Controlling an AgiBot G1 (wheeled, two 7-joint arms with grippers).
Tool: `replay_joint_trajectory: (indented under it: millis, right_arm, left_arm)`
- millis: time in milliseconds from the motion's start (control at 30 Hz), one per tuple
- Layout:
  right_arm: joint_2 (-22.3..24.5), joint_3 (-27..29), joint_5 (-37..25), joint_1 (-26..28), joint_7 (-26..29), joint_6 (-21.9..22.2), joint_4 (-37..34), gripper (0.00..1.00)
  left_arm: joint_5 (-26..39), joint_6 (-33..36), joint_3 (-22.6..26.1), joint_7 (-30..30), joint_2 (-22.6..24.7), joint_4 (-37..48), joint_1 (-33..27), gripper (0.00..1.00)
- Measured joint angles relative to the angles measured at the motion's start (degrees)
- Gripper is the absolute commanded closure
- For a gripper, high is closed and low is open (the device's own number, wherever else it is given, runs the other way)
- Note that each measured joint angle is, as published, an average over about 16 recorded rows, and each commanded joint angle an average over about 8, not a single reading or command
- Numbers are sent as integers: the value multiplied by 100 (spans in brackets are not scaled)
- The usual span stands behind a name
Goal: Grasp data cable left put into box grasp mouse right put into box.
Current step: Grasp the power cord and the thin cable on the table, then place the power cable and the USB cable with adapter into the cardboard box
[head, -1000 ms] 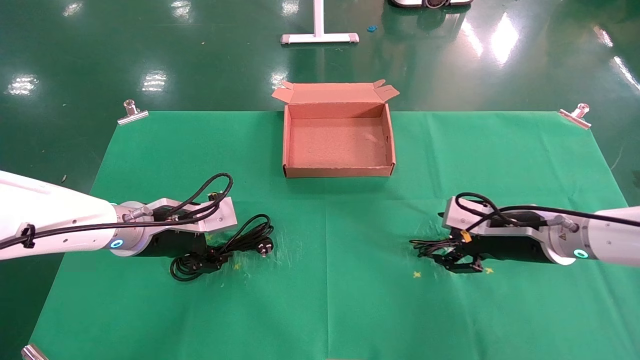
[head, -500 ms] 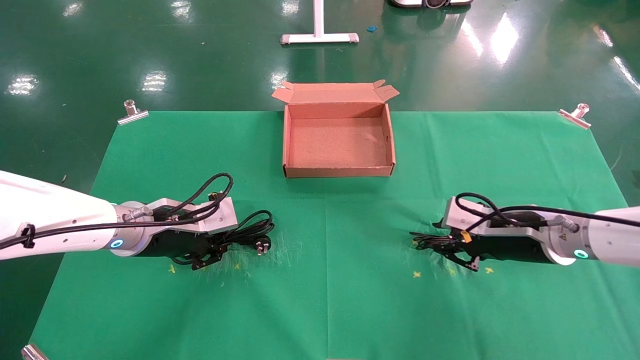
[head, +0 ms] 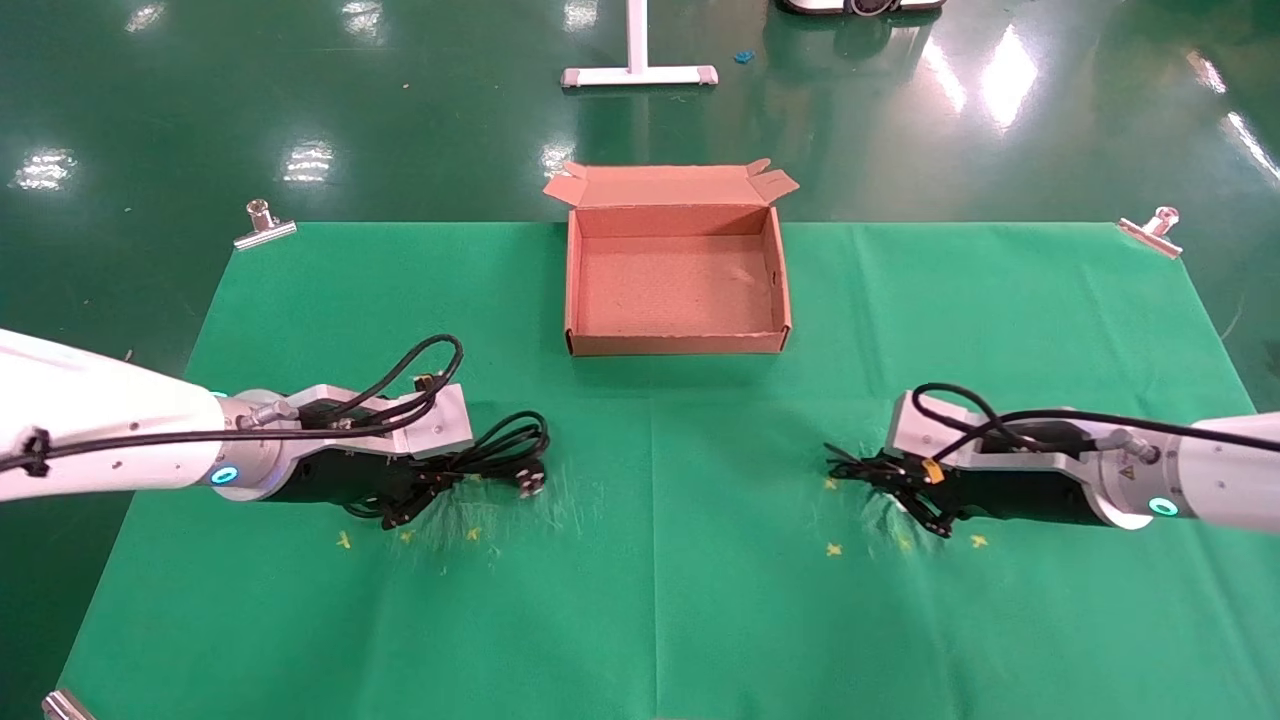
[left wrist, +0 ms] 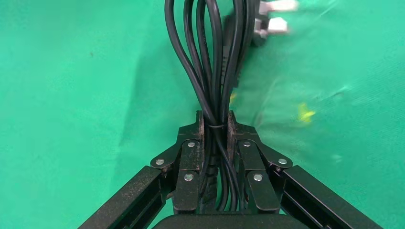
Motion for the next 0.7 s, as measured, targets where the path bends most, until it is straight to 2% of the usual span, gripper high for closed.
replay_joint_trajectory:
  millis: [167, 300, 467, 700]
  right_arm:
    - [22, 106, 79, 170, 57, 35, 33, 100]
    - [66, 223, 161, 363, 102, 63, 71, 100]
    - [174, 383, 274, 618, 144, 73, 135, 100]
    - [407, 611, 449, 896, 208, 60, 247, 100]
  left_arm:
    - [-273, -51, -135, 204, 119, 75, -270, 100]
    - [-432, -367, -246, 502, 390, 335, -466, 100]
    - [-511, -1077, -320, 1122, 977, 1046, -655, 100]
    - [-726, -2272, -215, 2300, 1912, 2488, -810, 100]
